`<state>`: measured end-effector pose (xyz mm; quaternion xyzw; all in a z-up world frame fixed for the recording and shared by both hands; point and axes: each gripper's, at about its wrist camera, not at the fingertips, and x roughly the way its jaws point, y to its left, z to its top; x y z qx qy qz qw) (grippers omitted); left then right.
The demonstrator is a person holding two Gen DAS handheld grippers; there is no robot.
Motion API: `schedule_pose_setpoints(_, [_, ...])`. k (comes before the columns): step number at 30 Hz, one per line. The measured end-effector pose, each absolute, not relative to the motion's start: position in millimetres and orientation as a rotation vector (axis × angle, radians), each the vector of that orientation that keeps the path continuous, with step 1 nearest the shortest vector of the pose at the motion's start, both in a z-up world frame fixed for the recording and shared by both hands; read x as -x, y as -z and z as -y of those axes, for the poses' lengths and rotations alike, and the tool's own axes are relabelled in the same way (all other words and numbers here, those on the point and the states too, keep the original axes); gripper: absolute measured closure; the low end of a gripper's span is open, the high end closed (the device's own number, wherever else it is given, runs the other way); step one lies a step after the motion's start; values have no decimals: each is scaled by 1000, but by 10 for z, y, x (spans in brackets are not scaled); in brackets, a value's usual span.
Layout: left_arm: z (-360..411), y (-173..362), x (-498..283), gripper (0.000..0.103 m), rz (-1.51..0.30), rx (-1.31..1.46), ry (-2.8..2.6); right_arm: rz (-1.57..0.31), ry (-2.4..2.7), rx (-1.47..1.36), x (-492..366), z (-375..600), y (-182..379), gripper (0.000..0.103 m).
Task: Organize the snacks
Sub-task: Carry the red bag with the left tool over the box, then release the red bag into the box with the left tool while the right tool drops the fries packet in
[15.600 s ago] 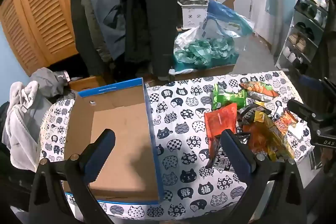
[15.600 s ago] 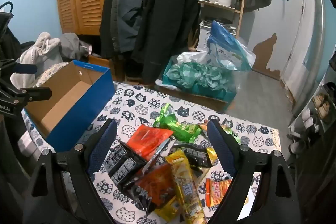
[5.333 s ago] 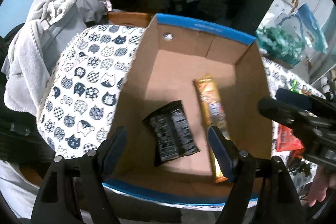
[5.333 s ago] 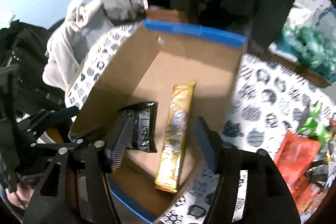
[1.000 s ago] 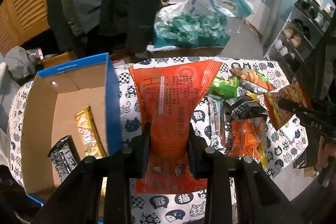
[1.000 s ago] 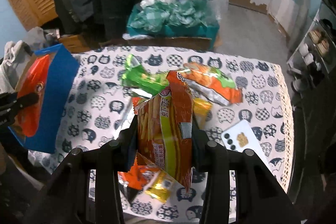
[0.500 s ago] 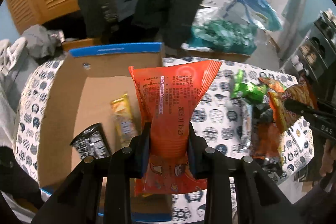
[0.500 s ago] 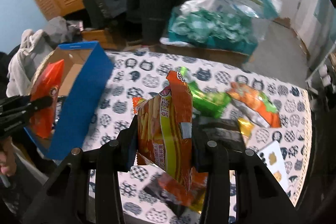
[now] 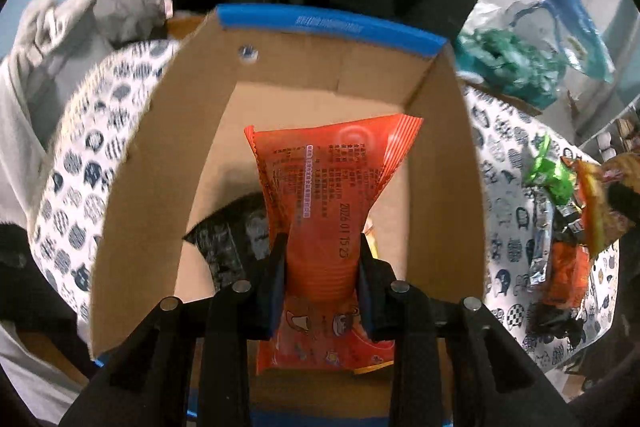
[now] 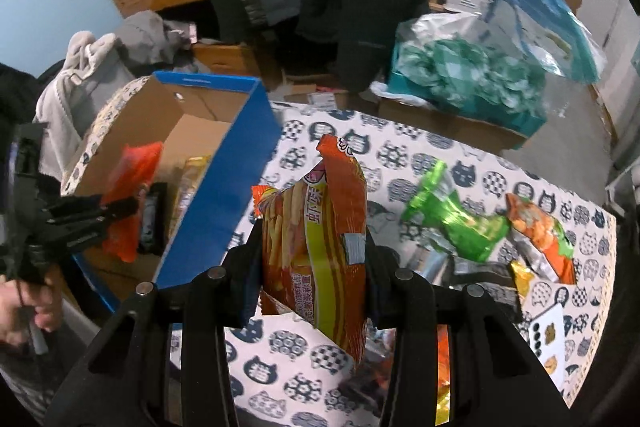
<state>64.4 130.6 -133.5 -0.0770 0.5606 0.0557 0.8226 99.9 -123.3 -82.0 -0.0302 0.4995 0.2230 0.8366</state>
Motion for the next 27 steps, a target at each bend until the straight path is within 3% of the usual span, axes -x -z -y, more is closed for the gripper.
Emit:
schedule_pose_setpoints(8, [-1328,1614,-724,68,-1283,167,-124,-1063,-509,83,-1023,989,818,62])
schedule_pose_setpoints(15, [-1343,1675,-760,54,-1312,171,-130,-1068,-531,92,-1001,872,810,62])
schedule_pose_setpoints(20, [-1395,1504,-680,48,-1275,175,-146,-1064,-554,99,-977,744,778,62])
schedule_pose_setpoints(22, [-1433,1399,-630,41,-1250,180,-146,-1062,-572,105,-972,663,756,62])
schedule_pose_setpoints(27, [-1544,1141,-507,39,-1183,169,-164,-1065,-629,113,-956,383,734,62])
